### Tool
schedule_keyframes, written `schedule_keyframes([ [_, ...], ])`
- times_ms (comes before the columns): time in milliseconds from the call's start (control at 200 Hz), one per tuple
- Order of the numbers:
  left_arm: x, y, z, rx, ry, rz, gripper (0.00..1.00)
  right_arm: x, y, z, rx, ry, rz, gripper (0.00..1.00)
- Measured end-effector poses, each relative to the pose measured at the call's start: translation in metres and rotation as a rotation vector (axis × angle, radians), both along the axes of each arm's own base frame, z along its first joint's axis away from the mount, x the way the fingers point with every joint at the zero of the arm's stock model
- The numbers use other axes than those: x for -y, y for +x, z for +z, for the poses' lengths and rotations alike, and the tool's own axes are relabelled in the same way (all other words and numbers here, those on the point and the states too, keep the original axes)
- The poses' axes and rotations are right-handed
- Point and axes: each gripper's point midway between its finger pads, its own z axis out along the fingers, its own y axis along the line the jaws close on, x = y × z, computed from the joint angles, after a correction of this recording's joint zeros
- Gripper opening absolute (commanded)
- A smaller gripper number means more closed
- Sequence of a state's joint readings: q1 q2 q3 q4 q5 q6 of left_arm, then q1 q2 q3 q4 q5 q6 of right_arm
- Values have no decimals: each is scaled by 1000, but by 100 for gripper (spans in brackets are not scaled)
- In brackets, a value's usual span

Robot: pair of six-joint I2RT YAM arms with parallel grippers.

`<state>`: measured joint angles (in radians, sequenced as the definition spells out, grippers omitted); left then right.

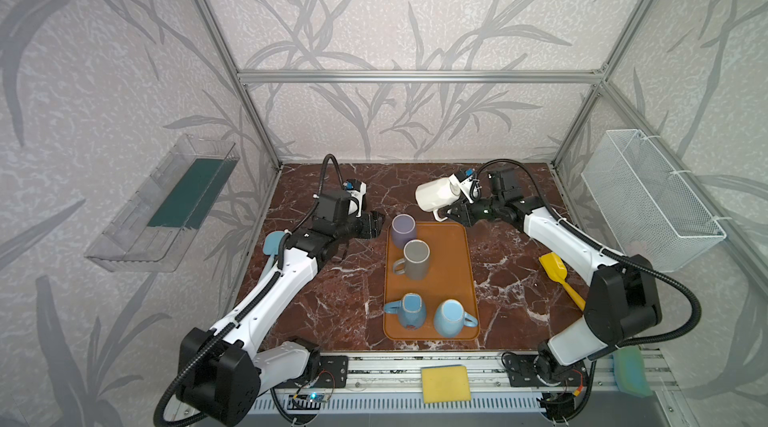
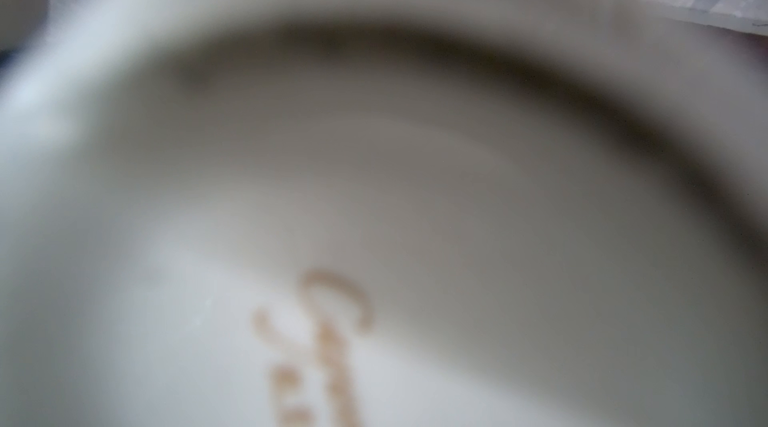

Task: Turn the mug right side up
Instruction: 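Lift the white mug toward the left gripper while the left gripper rises, then bring the left gripper to the white mug's rim beside the right gripper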

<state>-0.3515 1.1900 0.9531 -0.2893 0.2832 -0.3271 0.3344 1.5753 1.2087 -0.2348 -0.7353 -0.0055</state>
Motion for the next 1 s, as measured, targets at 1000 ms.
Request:
schedule_keyframes([
  [1000,62,-7,64,180,-367,-293,69,-43,-24,94,15,413,203,0],
])
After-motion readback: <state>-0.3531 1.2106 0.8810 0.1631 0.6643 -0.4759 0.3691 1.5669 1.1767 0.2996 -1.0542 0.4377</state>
